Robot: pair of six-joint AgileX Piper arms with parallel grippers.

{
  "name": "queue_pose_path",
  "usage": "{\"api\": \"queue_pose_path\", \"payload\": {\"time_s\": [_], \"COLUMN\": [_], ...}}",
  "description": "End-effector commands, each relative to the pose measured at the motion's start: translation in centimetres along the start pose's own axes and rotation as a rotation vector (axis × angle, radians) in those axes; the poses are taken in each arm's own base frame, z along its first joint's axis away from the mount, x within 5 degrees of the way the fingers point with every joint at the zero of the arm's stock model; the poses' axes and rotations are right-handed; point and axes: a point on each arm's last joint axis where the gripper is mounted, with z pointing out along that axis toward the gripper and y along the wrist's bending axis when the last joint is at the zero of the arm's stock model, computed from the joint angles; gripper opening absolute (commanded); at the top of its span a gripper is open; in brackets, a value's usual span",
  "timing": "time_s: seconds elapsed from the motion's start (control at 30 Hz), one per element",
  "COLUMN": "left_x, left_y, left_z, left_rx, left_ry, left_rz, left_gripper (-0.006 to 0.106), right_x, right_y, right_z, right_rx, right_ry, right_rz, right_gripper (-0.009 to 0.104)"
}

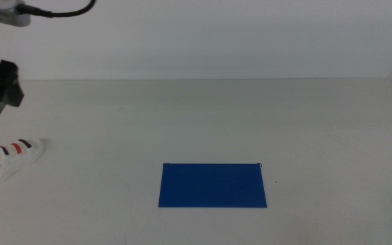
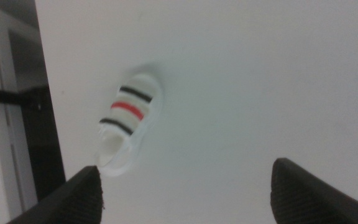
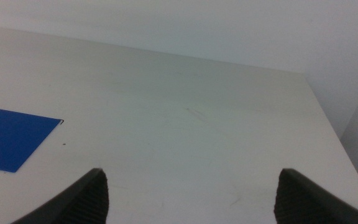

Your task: Use one arm to grab the shoe from the table and place it on the mat.

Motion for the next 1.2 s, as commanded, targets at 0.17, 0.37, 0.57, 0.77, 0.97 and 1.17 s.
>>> {"api": "queue_pose_path", "payload": {"time_s": [0.17,0.37,0.57,0.77,0.97,1.17], "left_x": [-1.2,-0.5,0.2,0.5,0.5,0.9], "left_y": [4.5,7.0,8.3,9.0,9.4,9.6], "left_z": [1.7,5.6,9.6,13.2,15.4,16.9], "left_rx": [0.018,0.055,0.105,0.125,0.112,0.118], "left_ry": [0.041,0.107,0.168,0.178,0.169,0.182], "left_rz": [0.130,0.162,0.253,0.208,0.200,0.185], "left_gripper": [0.093,0.093,0.093,0.093,0.093,0.093], "right_x": [-0.5,-0.5,-0.5,-0.5,-0.5,-0.5], "right_y": [0.0,0.0,0.0,0.0,0.0,0.0], "right_z": [0.0,0.0,0.0,0.0,0.0,0.0], "right_rx": [0.003,0.003,0.003,0.003,0.003,0.003], "right_ry": [-0.063,-0.063,-0.063,-0.063,-0.063,-0.063], "right_rz": [-0.021,-0.021,-0.021,-0.021,-0.021,-0.021], "right_gripper": [0.078,0.078,0.078,0.078,0.078,0.078]}}
